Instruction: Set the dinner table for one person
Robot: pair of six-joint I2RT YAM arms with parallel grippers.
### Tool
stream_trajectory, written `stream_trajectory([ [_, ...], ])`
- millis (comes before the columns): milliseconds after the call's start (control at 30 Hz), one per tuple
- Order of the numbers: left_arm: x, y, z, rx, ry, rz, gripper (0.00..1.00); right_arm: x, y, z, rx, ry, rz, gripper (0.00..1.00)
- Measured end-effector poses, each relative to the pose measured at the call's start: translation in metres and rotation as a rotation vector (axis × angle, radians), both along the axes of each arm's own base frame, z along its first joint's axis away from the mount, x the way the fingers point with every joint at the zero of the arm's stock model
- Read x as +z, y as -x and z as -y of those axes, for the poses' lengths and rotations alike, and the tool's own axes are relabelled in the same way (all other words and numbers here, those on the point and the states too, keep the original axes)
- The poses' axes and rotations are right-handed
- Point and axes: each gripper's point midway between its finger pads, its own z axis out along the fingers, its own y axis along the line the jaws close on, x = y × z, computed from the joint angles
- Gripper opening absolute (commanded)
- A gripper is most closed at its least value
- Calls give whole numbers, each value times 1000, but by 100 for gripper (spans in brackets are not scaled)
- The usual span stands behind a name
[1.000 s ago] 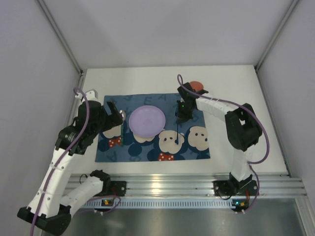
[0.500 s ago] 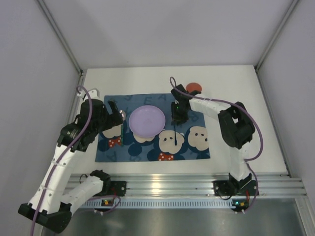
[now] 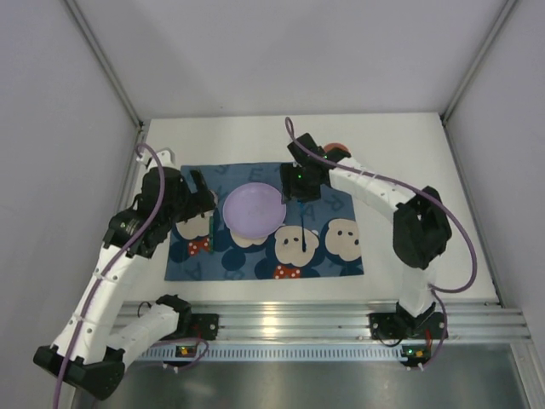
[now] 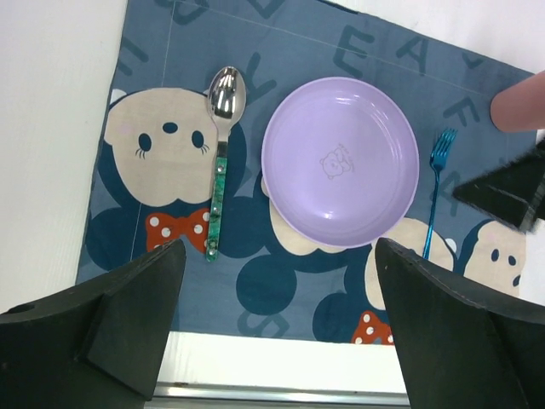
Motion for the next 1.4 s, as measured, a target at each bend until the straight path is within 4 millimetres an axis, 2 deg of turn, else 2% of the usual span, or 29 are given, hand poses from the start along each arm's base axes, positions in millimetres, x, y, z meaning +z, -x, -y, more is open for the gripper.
stream_trajectory([
  [100,0,-12,1,1,-19,16,99,46,17,-11,78,-39,105,67],
  [200,-3,-30,2,4,-56,29,99,106,40,-20,155,-94,251,70],
  [267,-4,-45,3,4,-84,49,99,149,61,-18,188,-142,360,73],
  [333,-8,-59,3,6,-113,74,98,186,80,-5,189,-196,465,78],
  [367,-12,-65,2,8,-132,86,99,200,89,7,177,-221,513,84],
  [433,-25,-77,0,11,-173,107,99,220,104,39,115,-255,594,92],
  [467,-33,-81,-1,13,-192,116,99,227,108,56,74,-263,632,100],
  [500,-45,-86,-4,17,-218,132,98,233,112,73,20,-284,676,100],
  [633,-108,-86,-20,20,-337,151,98,218,128,137,-154,-279,769,100],
  [667,-129,-83,-23,13,-365,159,99,214,132,147,-179,-276,781,100],
  [800,-175,-73,-31,-28,-431,136,99,200,140,172,-236,-255,794,100],
  [867,-184,-76,-32,-40,-453,144,99,200,144,180,-255,-261,799,100],
  [1067,-177,-101,-41,0,-465,242,99,195,153,194,-286,-284,812,100],
  [1400,-202,-120,-54,-19,-508,232,98,184,147,187,-223,-184,782,100],
])
